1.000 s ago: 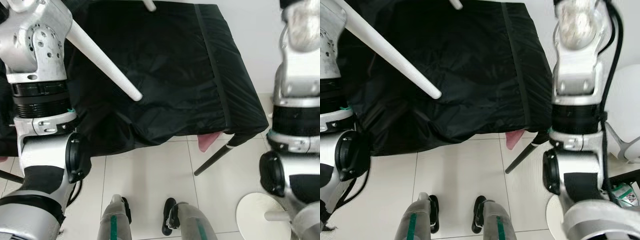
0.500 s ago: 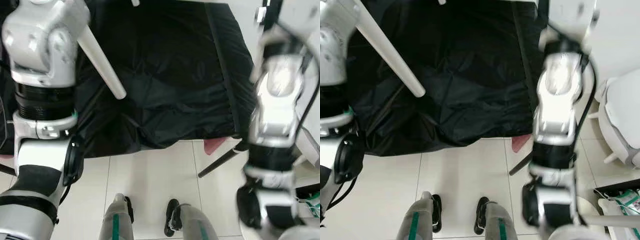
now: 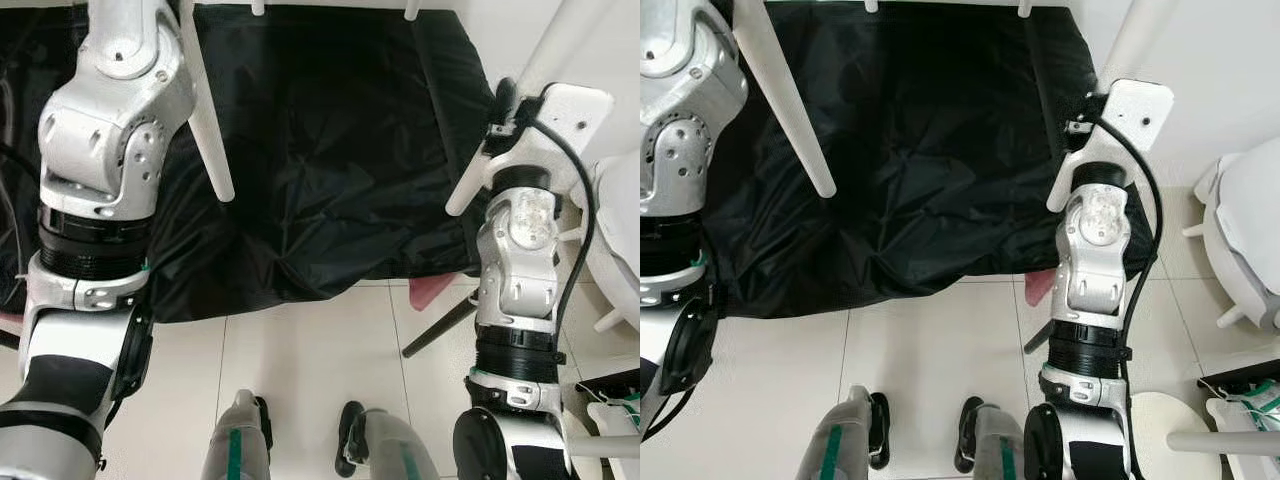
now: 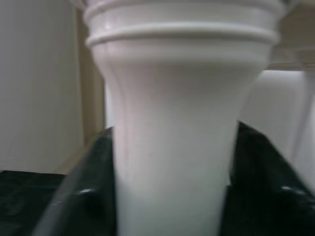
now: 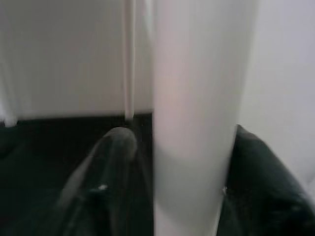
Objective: Building children table
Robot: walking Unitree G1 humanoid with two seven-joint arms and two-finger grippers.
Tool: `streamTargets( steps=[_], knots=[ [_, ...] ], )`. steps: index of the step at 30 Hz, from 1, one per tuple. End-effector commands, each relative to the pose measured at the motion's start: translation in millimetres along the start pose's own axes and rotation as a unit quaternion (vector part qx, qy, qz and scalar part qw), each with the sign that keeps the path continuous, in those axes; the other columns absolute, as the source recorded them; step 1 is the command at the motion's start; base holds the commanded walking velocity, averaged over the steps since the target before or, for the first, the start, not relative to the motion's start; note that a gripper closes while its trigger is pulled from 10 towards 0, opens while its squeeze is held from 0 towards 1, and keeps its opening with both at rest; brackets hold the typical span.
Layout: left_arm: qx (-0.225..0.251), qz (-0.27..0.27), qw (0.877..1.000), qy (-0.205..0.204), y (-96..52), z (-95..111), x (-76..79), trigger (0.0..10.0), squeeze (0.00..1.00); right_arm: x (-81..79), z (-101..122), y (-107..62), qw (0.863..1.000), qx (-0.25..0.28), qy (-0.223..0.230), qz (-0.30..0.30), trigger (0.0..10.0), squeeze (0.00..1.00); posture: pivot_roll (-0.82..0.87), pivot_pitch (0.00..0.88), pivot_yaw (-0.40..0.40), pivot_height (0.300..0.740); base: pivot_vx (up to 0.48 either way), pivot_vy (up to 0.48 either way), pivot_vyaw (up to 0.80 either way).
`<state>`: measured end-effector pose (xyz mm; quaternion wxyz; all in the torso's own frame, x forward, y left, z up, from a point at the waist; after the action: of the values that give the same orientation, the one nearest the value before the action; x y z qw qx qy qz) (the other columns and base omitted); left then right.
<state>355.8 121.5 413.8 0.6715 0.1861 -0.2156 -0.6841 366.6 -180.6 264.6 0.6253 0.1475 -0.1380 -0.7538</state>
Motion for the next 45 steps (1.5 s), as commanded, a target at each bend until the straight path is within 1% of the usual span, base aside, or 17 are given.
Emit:
streamTargets(
  steps=[1,4,12,13,15,17,21,22,23,24,29,34,36,38,41,44,45],
  knots=[
    [0.000,-0.064,0.998,0.001,-8.2,-1,19.6,10.0,1.00,-14.6,-20,-4.7,0.998,-0.042,0.017,0.033,10.0,1.00,-0.03,0.133,0.029,0.740,0.000,0.000,0.00],
    [-0.006,-0.064,0.998,0.007,-11.2,-4,18.5,10.0,1.00,-14.5,-17,-3.1,0.998,-0.035,0.017,0.039,10.0,1.00,-0.03,0.130,0.022,0.740,0.000,0.000,0.00],
    [-0.025,-0.118,0.992,0.022,-20.9,-14,25.8,10.0,1.00,-24.2,-12,-3.5,0.995,-0.028,0.045,0.084,10.0,1.00,-0.03,0.124,0.017,0.740,0.000,0.000,0.00],
    [-0.032,-0.118,0.992,0.037,-25.4,-20,25.5,10.0,0.00,-24.7,-12,-4.4,0.995,-0.028,0.040,0.086,10.0,0.00,-0.03,0.124,0.017,0.740,0.000,0.000,0.00],
    [-0.046,-0.114,0.991,0.054,-31.2,-29,22.9,10.0,0.00,-24.9,-14,-5.3,0.995,-0.030,0.038,0.088,10.0,0.00,-0.02,0.115,0.017,0.740,0.000,0.000,0.00],
    [-0.071,-0.092,0.988,0.104,-40.6,-45,13.4,10.0,0.00,-24.7,-17,-6.3,0.995,-0.034,0.030,0.091,10.0,0.00,-0.02,0.111,0.014,0.740,0.000,0.000,0.00],
    [-0.096,-0.050,0.984,0.141,-47.1,-57,-0.5,10.0,0.00,-26.0,-21,-7.0,0.994,-0.042,0.034,0.099,10.0,0.00,0.00,0.108,0.008,0.740,0.000,0.000,0.00],
    [-0.096,-0.050,0.984,0.141,-47.1,-57,-0.5,10.0,0.00,-26.0,-21,-7.0,0.994,-0.042,0.034,0.099,10.0,0.00,0.00,0.108,0.008,0.740,0.000,0.000,0.00],
    [-0.130,-0.002,0.981,0.147,-55.6,-71,-17.9,10.0,0.00,-30.2,-23,-7.9,0.991,-0.046,0.042,0.121,10.0,0.00,0.01,0.103,-0.006,0.740,0.000,0.000,0.00],
    [-0.143,0.013,0.980,0.141,-59.3,-76,-23.6,10.0,0.00,-32.0,-24,-8.2,0.990,-0.046,0.041,0.130,10.0,0.00,0.01,0.103,-0.006,0.740,0.000,0.000,0.00],
    [-0.155,0.043,0.977,0.140,-75.9,-82,-39.8,10.0,0.00,-34.9,-29,-9.0,0.985,-0.055,0.037,0.156,10.0,0.00,0.02,0.094,-0.027,0.740,0.000,0.000,0.00],
    [-0.163,0.023,0.978,0.130,-91.9,-91,-39.4,10.0,0.00,-37.6,-35,-12.3,0.982,-0.059,0.031,0.177,10.0,0.00,0.03,0.086,-0.036,0.740,0.000,0.000,0.00],
    [-0.180,-0.010,0.979,0.096,-112.1,-107,-35.0,10.0,0.00,-39.3,-41,-16.6,0.979,-0.066,0.025,0.191,10.0,0.00,0.02,0.077,-0.036,0.740,0.000,0.000,0.00],
    [-0.182,-0.015,0.979,0.089,-116.6,-109,-34.6,10.0,0.00,-39.2,-43,-17.6,0.979,-0.068,0.024,0.193,10.0,0.00,0.02,0.077,-0.036,0.740,0.000,0.000,0.00],
    [-0.218,-0.047,0.973,0.063,-136.0,-127,-29.9,10.0,0.00,-37.2,-53,-24.4,0.976,-0.077,0.014,0.201,10.0,0.00,0.02,0.076,-0.036,0.740,0.000,0.000,0.00],
    [-0.223,-0.053,0.972,0.060,-138.8,-129,-28.9,10.0,0.00,-37.0,-54,-25.6,0.976,-0.078,0.013,0.203,10.0,0.00,0.02,0.076,-0.036,0.740,0.000,0.000,0.00],
    [-0.231,-0.091,0.968,0.046,-150.6,-134,-17.7,10.0,0.00,-34.5,-60,-30.3,0.975,-0.083,0.007,0.206,10.0,0.00,0.02,0.076,-0.036,0.740,0.000,0.000,0.00]
  ],
)
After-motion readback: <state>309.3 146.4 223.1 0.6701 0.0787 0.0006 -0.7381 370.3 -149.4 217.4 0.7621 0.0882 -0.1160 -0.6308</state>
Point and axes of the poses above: a point about 5 cm out from each wrist's last joint towards the gripper, its own y axis pointing out of the wrist towards the gripper, its own z axis along the axis of the wrist's last joint, x = y × z, the point moved 5 cm from there along y, pointing out of the wrist towards the gripper, and after that the axes turned 1 degree about y, right-handed, at the moved point
